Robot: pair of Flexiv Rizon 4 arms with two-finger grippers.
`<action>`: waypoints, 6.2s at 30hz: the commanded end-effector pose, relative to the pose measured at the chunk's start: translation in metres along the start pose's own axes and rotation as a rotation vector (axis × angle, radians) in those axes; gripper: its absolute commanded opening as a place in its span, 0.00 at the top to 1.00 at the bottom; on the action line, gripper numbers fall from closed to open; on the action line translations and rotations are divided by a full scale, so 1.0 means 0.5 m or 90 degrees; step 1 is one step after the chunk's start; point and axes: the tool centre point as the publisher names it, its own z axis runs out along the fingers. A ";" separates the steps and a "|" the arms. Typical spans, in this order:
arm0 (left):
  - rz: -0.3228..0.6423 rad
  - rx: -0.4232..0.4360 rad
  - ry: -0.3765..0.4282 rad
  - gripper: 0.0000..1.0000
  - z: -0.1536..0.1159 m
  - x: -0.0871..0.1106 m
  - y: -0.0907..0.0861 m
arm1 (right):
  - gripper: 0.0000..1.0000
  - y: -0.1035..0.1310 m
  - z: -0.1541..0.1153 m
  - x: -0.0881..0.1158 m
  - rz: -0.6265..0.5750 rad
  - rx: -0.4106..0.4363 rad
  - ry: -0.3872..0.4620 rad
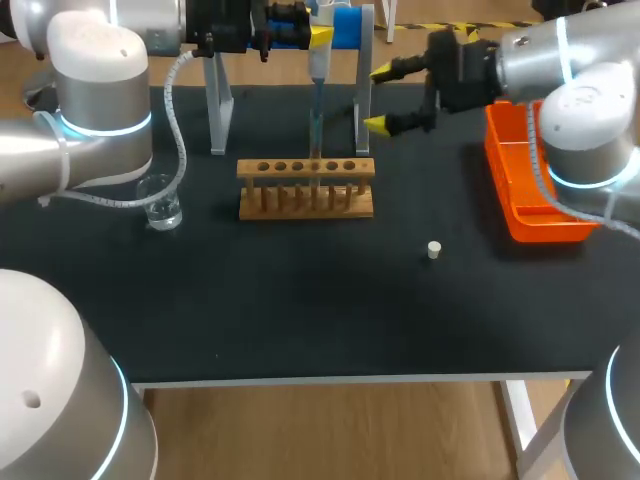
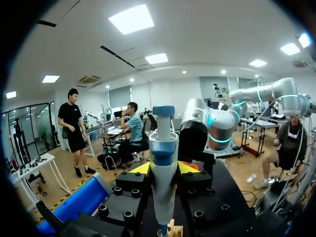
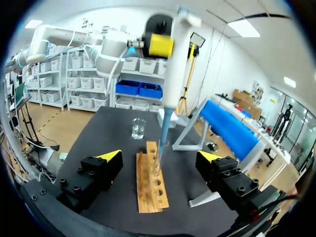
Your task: Invert the test tube, pick up the pipette, mount the tip to pipette, aspirate from beaker and dispense into the tube, eject the tip, return the pipette, and cap with the stopper.
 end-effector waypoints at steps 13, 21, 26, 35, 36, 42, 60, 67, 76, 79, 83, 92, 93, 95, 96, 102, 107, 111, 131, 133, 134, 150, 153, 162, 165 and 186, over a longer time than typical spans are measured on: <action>0.000 0.000 0.000 1.00 0.000 0.000 -0.001 | 0.00 0.135 -0.132 -0.006 0.024 -0.016 -0.045; 0.000 0.000 0.000 1.00 0.000 0.000 -0.001 | 0.00 0.135 -0.132 -0.006 0.024 -0.016 -0.045; 0.000 0.000 0.000 1.00 0.000 0.000 -0.001 | 0.00 0.135 -0.132 -0.006 0.024 -0.016 -0.045; 0.000 0.000 0.000 1.00 0.000 0.000 -0.001 | 0.00 0.135 -0.132 -0.006 0.024 -0.016 -0.045; 0.000 0.000 0.000 1.00 0.000 0.000 -0.001 | 0.00 0.135 -0.132 -0.006 0.024 -0.016 -0.045; 0.000 0.000 0.000 1.00 0.000 0.000 -0.001 | 0.00 0.185 -0.142 -0.016 0.016 -0.043 -0.031; 0.000 0.000 0.000 1.00 0.000 0.000 -0.001 | 1.00 0.316 -0.172 -0.017 0.006 -0.118 -0.030; 0.000 0.000 0.000 1.00 0.000 0.000 -0.001 | 1.00 0.347 -0.160 -0.022 0.009 -0.155 -0.023; 0.000 0.000 0.000 1.00 0.000 0.000 -0.001 | 1.00 0.377 -0.129 -0.030 0.030 -0.206 -0.009; 0.000 0.000 0.000 1.00 0.000 0.000 -0.001 | 1.00 0.386 -0.119 -0.033 0.037 -0.217 -0.006; 0.000 0.000 0.000 1.00 0.000 0.000 -0.001 | 1.00 0.399 -0.108 -0.037 0.059 -0.232 0.003; 0.000 0.000 0.000 1.00 0.000 0.000 -0.001 | 1.00 0.415 -0.081 -0.047 0.101 -0.260 0.019; 0.000 0.000 0.000 1.00 0.000 0.000 -0.001 | 1.00 0.416 -0.077 -0.047 0.102 -0.259 0.020; 0.000 0.000 0.000 1.00 0.000 0.000 -0.001 | 1.00 0.418 -0.066 -0.048 0.107 -0.259 0.023; 0.000 0.000 0.000 1.00 0.000 0.000 -0.001 | 1.00 0.418 -0.061 -0.048 0.107 -0.258 0.024; 0.000 0.000 0.000 1.00 0.000 0.000 -0.001 | 1.00 0.425 -0.034 -0.052 0.089 -0.239 0.023; 0.000 0.000 0.000 1.00 0.000 0.000 -0.001 | 1.00 0.433 -0.021 -0.058 0.072 -0.227 0.021; 0.000 0.000 0.000 1.00 0.000 0.000 -0.001 | 1.00 0.437 -0.014 -0.064 0.057 -0.217 0.014; 0.000 0.000 0.000 1.00 0.000 0.000 -0.001 | 1.00 0.417 0.025 -0.091 0.058 -0.201 0.019; 0.000 0.000 0.000 1.00 0.000 0.000 -0.001 | 1.00 0.416 0.028 -0.093 0.059 -0.200 0.019; 0.000 0.000 0.000 1.00 0.000 0.000 -0.001 | 1.00 0.416 0.029 -0.094 0.062 -0.201 0.020; 0.000 0.000 0.000 1.00 0.000 0.000 -0.001 | 1.00 0.401 0.046 -0.098 0.080 -0.203 0.027; 0.000 0.000 0.000 1.00 0.000 0.000 -0.001 | 1.00 0.398 0.048 -0.098 0.082 -0.202 0.028; 0.000 0.000 0.000 1.00 0.000 0.000 -0.001 | 1.00 0.389 0.053 -0.094 0.088 -0.201 0.031; 0.000 0.000 0.000 1.00 0.000 0.000 -0.001 | 1.00 0.386 0.054 -0.092 0.090 -0.201 0.032; 0.000 0.000 0.000 1.00 0.000 0.000 -0.001 | 1.00 0.345 0.065 -0.081 0.117 -0.187 0.038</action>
